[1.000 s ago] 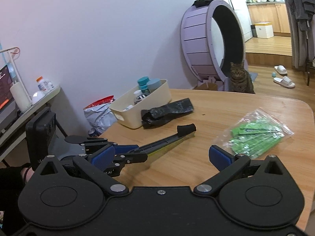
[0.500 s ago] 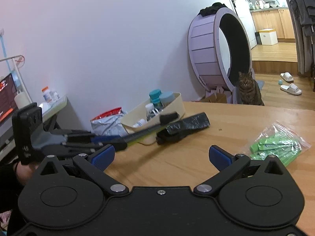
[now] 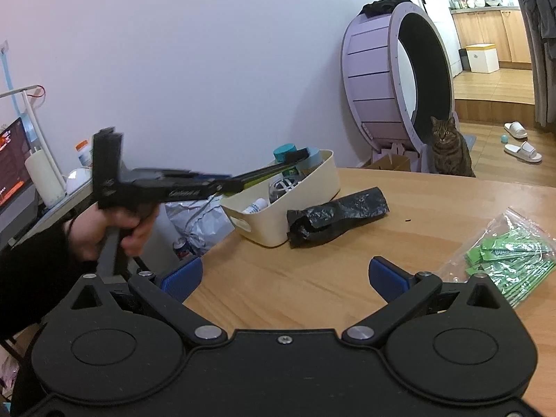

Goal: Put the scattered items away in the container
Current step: 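Carry the black tool into the cream basket and open the left gripper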

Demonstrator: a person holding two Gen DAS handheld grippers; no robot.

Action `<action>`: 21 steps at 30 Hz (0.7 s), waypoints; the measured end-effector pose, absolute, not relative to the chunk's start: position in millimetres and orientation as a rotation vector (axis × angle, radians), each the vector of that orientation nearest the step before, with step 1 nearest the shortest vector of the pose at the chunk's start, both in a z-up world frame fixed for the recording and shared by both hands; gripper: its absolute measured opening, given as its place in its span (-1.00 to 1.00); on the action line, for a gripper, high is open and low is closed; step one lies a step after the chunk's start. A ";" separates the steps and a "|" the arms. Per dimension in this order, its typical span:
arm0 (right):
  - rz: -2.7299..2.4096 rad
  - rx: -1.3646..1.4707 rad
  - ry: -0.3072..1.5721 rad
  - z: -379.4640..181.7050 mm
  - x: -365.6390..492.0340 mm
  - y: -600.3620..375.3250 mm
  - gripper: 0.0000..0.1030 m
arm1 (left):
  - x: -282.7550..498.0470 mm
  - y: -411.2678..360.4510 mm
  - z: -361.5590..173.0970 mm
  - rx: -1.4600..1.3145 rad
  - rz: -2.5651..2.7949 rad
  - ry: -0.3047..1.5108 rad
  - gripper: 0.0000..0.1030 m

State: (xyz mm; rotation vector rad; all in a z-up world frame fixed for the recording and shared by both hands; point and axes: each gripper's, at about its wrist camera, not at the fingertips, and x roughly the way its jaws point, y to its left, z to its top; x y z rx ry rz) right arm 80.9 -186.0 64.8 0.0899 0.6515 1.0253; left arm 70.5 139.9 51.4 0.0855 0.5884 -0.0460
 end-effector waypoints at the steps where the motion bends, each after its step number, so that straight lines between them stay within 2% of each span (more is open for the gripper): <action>1: 1.025 0.087 0.656 63.8 81.1 -185.4 1.00 | 74.8 140.5 49.9 0.101 -0.054 0.598 -0.53; 14: 1.026 0.064 0.689 57.1 79.1 -181.4 1.00 | 103.1 155.1 35.0 0.247 -0.003 0.720 -0.49; 21: 1.026 0.066 0.684 56.9 80.3 -181.5 1.00 | 87.5 157.5 51.1 0.218 0.028 0.705 -0.43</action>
